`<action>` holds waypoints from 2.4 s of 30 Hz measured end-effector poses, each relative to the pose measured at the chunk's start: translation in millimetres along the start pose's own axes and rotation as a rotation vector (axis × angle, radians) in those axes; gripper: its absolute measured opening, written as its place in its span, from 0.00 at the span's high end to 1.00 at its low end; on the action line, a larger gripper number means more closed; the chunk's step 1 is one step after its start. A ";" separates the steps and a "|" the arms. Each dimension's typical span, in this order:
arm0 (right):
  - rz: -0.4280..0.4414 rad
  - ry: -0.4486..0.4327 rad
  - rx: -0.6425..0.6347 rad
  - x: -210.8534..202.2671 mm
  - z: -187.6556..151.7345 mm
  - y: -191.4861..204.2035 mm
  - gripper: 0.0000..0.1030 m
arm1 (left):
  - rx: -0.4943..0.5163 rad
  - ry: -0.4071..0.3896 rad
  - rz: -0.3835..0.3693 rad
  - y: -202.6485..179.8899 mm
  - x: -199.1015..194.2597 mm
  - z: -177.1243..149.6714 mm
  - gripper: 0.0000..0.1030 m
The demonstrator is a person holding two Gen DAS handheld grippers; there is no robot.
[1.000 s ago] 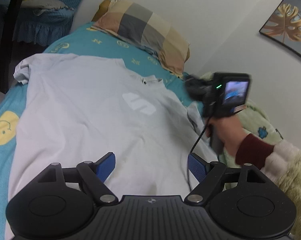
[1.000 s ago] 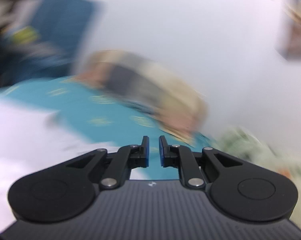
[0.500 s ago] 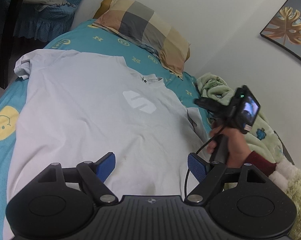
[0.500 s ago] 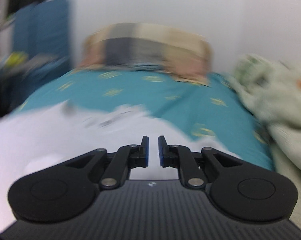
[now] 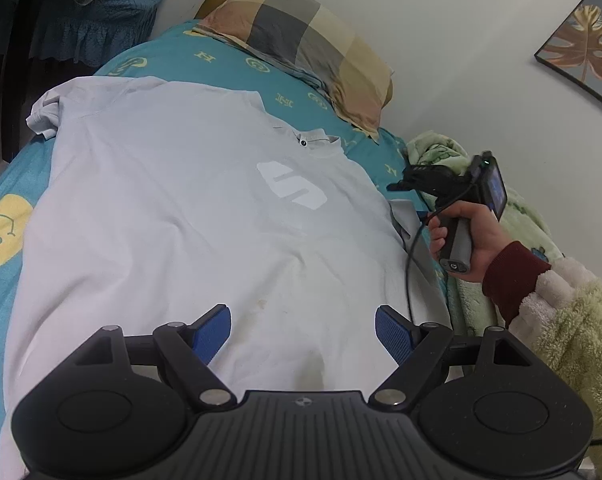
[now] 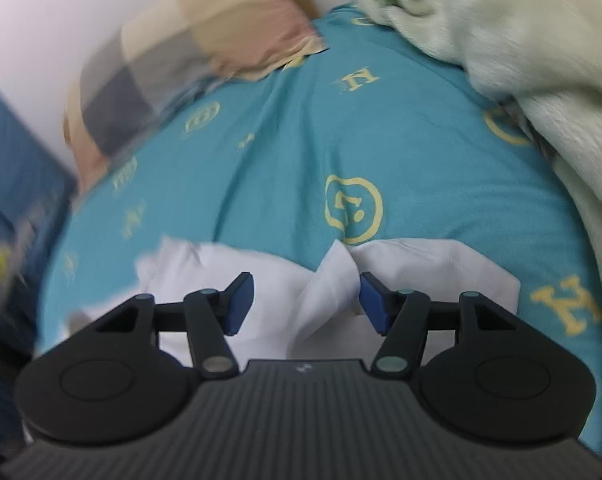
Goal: Fold clothes
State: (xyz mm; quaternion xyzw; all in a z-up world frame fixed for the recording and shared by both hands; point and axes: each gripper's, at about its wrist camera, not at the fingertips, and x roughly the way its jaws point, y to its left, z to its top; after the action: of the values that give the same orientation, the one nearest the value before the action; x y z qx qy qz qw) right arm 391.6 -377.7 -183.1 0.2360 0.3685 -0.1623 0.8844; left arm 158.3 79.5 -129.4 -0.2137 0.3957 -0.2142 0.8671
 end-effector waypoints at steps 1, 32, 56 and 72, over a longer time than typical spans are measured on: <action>-0.046 0.003 -0.029 2.2 -1.5 3.5 0.59 | -0.002 0.003 0.001 0.5 1.1 0.2 0.21; 0.390 -0.031 -0.788 -105.9 -174.4 113.0 0.59 | -0.024 -0.131 -0.042 5.2 -27.4 12.5 0.21; 0.158 -0.219 -0.264 -274.3 -173.8 -13.3 0.35 | 0.310 -0.035 -0.086 -92.6 50.1 21.1 0.22; 0.189 -0.222 -0.079 -248.7 -155.6 -60.8 0.35 | 0.157 -0.065 0.013 -128.4 256.8 141.7 0.97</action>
State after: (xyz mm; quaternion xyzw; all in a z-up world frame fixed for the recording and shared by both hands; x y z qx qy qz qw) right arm 106.1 -316.8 -116.1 0.2154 0.2505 -0.0887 0.9397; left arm 395.2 -135.7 -128.4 -0.1494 0.3509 -0.2317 0.8949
